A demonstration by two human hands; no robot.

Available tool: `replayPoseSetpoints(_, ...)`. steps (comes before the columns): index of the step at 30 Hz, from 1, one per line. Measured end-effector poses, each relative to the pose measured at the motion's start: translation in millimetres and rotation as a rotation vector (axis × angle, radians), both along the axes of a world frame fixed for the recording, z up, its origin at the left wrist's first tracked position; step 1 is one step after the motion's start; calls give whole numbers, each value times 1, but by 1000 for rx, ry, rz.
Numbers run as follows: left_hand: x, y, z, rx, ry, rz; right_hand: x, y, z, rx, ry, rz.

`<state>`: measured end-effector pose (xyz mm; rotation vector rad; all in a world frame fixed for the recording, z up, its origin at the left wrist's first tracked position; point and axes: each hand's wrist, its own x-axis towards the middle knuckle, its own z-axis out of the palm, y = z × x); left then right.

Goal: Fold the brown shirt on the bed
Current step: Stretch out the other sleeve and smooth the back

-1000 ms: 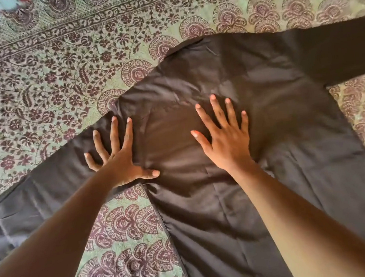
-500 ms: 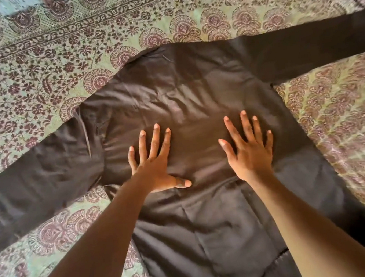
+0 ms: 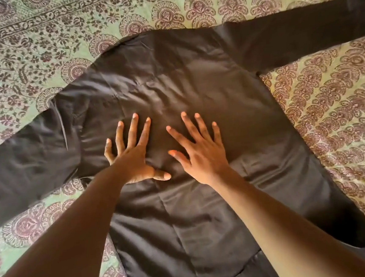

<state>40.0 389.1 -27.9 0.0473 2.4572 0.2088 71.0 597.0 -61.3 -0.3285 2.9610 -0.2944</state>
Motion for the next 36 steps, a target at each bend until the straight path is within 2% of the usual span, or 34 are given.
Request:
replayPoseSetpoints(2,1,-3,0,18,22,4,22,32,-1,75,20,-93)
replayPoseSetpoints(5,34,-8,-7,77,365,-96,64,96,8,121,-3,-300)
replayPoseSetpoints(7,79,-9,-16,94,513,-191,84,123,11,109,-50,-437)
replayPoseSetpoints(10,171,0,-25,106,520,-252,82,121,15,43,-47,-548)
replayPoseSetpoints(12,230,14,-24,130,490,-280,61,99,17,16,23,-417)
replayPoseSetpoints(14,276,26,-18,148,452,-396,40,66,17,9,50,-189)
replayPoseSetpoints(16,289,24,-16,176,467,-451,33,37,13,43,22,36)
replayPoseSetpoints(17,282,19,-13,177,517,-400,41,28,11,75,0,150)
replayPoseSetpoints(19,250,7,-11,139,626,-163,74,26,11,132,-15,325)
replayPoseSetpoints(21,206,-7,-6,68,649,41,121,39,16,128,-26,451)
replayPoseSetpoints(22,191,-10,-5,35,621,37,144,48,19,116,-36,529)
replayPoseSetpoints(25,198,-4,-12,2,516,-230,192,75,24,93,-76,759)
replayPoseSetpoints(27,239,7,-16,0,493,-258,192,84,27,46,-78,754)
replayPoseSetpoints(30,327,29,-17,32,464,-177,159,67,38,-11,13,591)
replayPoseSetpoints(33,407,50,-10,72,441,-153,108,20,44,2,78,485)
replayPoseSetpoints(36,437,54,-7,196,474,-61,67,-33,42,-11,35,473)
